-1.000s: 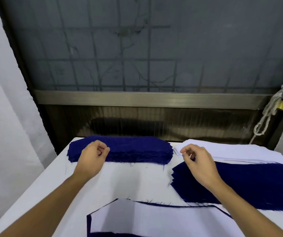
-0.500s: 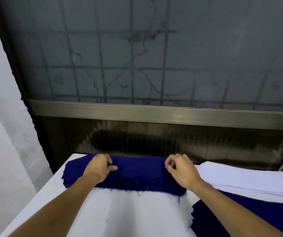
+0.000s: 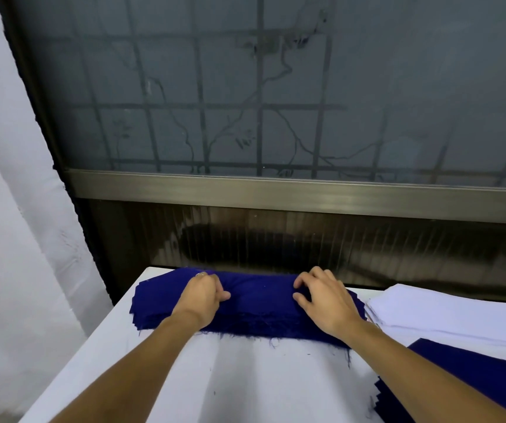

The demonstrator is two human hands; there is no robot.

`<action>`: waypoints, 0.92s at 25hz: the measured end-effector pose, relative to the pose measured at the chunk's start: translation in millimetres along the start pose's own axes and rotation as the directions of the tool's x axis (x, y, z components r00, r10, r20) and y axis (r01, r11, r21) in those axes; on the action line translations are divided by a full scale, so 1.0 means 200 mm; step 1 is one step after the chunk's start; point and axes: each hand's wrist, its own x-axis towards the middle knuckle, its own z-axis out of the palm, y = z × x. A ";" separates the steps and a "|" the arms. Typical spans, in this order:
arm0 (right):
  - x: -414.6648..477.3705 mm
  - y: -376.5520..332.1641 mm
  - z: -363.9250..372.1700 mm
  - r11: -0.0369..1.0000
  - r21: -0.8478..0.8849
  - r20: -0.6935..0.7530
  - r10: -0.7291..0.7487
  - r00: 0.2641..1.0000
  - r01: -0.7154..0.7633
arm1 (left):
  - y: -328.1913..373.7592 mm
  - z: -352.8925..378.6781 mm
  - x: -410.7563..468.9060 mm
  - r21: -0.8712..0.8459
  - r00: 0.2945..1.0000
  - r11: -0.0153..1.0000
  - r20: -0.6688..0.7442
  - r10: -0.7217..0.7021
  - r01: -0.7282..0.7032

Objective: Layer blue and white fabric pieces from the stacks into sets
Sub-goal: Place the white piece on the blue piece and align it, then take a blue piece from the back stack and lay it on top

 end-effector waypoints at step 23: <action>0.19 -0.20 -0.12 0.991 0.080 0.143 -0.122 0.982 0.111 | 0.05 -0.30 0.00 0.074 0.937 0.936 -0.044 0.347 -0.343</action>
